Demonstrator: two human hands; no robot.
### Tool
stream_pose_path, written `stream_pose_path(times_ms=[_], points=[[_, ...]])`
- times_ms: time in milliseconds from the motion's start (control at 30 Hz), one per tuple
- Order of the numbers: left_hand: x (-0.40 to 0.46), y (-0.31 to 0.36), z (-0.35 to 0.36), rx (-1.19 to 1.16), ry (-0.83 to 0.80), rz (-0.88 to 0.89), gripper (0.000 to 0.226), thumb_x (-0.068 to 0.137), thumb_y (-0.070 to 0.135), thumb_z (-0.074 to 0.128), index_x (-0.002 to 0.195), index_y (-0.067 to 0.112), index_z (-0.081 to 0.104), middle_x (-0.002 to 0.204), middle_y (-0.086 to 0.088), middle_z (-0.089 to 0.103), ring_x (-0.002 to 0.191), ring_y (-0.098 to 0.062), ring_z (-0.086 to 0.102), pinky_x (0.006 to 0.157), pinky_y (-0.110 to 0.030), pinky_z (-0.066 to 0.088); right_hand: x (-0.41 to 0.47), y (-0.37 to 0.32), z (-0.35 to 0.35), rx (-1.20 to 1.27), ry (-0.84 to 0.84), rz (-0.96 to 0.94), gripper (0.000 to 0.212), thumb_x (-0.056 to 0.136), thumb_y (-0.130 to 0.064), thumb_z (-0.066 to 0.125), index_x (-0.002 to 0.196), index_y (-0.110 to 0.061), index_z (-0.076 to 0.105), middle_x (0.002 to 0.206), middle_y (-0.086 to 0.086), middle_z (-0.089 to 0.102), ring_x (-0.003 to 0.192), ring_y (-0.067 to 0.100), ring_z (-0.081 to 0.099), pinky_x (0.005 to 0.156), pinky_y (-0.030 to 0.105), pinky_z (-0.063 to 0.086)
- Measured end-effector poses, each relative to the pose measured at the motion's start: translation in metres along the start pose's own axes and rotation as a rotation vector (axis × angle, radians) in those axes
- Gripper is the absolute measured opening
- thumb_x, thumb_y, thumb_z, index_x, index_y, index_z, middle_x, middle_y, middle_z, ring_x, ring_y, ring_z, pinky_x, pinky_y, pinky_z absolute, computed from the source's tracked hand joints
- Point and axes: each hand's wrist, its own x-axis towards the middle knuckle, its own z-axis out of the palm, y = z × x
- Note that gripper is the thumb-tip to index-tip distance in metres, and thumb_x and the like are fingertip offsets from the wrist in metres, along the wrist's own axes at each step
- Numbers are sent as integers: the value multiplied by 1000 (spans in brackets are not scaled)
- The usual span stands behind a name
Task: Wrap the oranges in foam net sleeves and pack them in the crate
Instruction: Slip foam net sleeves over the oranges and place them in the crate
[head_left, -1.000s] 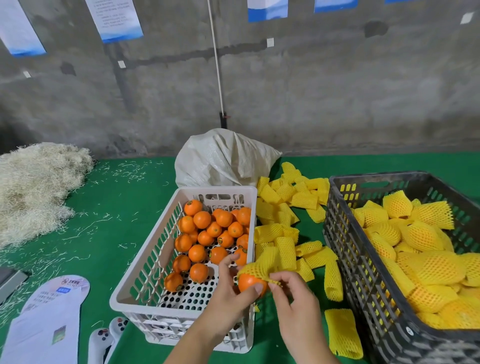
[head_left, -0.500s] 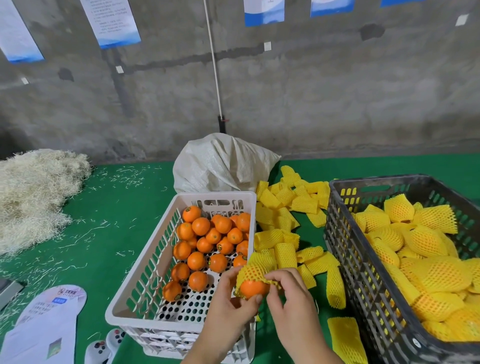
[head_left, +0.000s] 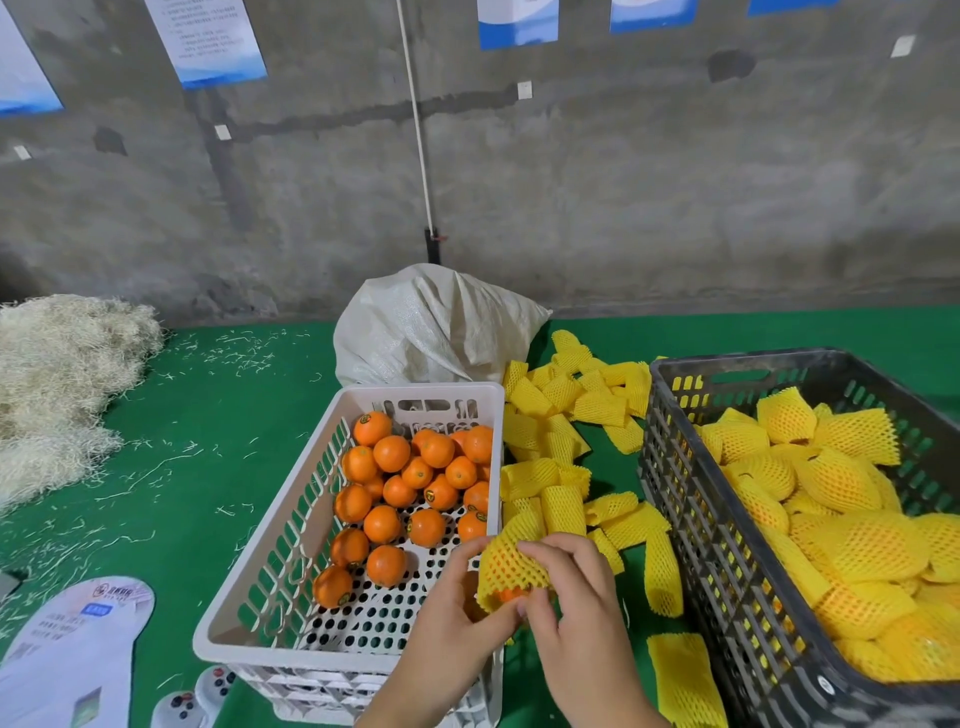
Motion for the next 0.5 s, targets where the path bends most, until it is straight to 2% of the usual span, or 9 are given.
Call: stream_pose_path(times_ms=[67, 167, 233, 300, 367, 433, 500], points=[[1, 1, 4, -11, 53, -12, 53, 83, 20, 85, 123, 44, 60, 103, -8, 78, 82, -15, 71, 72, -24, 56, 1, 2, -1, -21, 17, -79, 40, 86, 7, 70, 115, -19, 73, 118, -12, 54, 110, 8, 54, 87, 27, 55], [2, 0, 8, -1, 135, -10, 51, 72, 30, 84, 113, 47, 58, 92, -2, 78, 73, -9, 70, 64, -18, 53, -4, -4, 3, -43, 43, -212, 34, 84, 1, 66, 110, -20, 71, 115, -10, 56, 108, 5, 50, 90, 16, 45], [2, -4, 8, 8, 155, -8, 53, 71, 31, 85, 113, 46, 56, 91, -3, 78, 73, -12, 70, 63, -22, 54, -5, -5, 8, -19, 59, -102, 40, 82, -1, 68, 116, -22, 66, 121, -10, 51, 114, 7, 45, 91, 11, 40], [1, -9, 8, 2, 170, 3, 58, 71, 28, 87, 113, 45, 53, 89, -6, 77, 72, -14, 68, 61, -25, 54, -4, -2, 10, 32, 74, 83, 44, 84, -6, 70, 121, -27, 61, 124, -19, 42, 119, 6, 43, 89, 9, 36], [3, -11, 11, -11, 186, 29, 63, 70, 28, 93, 114, 43, 50, 92, -6, 77, 75, -15, 70, 63, -25, 54, 0, 2, 9, 100, 51, 188, 45, 88, -4, 66, 120, -35, 56, 119, -30, 41, 116, 1, 48, 81, 4, 39], [6, -7, 14, -24, 220, 58, 64, 69, 31, 96, 114, 41, 51, 98, -2, 77, 81, -15, 72, 67, -25, 56, 5, 1, 7, 145, 51, 213, 52, 89, 4, 63, 116, -40, 54, 117, -30, 45, 111, -3, 51, 77, 3, 43], [12, 0, 16, -46, 274, 83, 62, 66, 34, 94, 112, 42, 53, 98, -1, 75, 82, -16, 72, 67, -26, 57, 9, -2, 6, 159, 105, 133, 43, 88, 9, 65, 111, -28, 64, 112, -21, 52, 106, -6, 53, 75, 4, 44]])
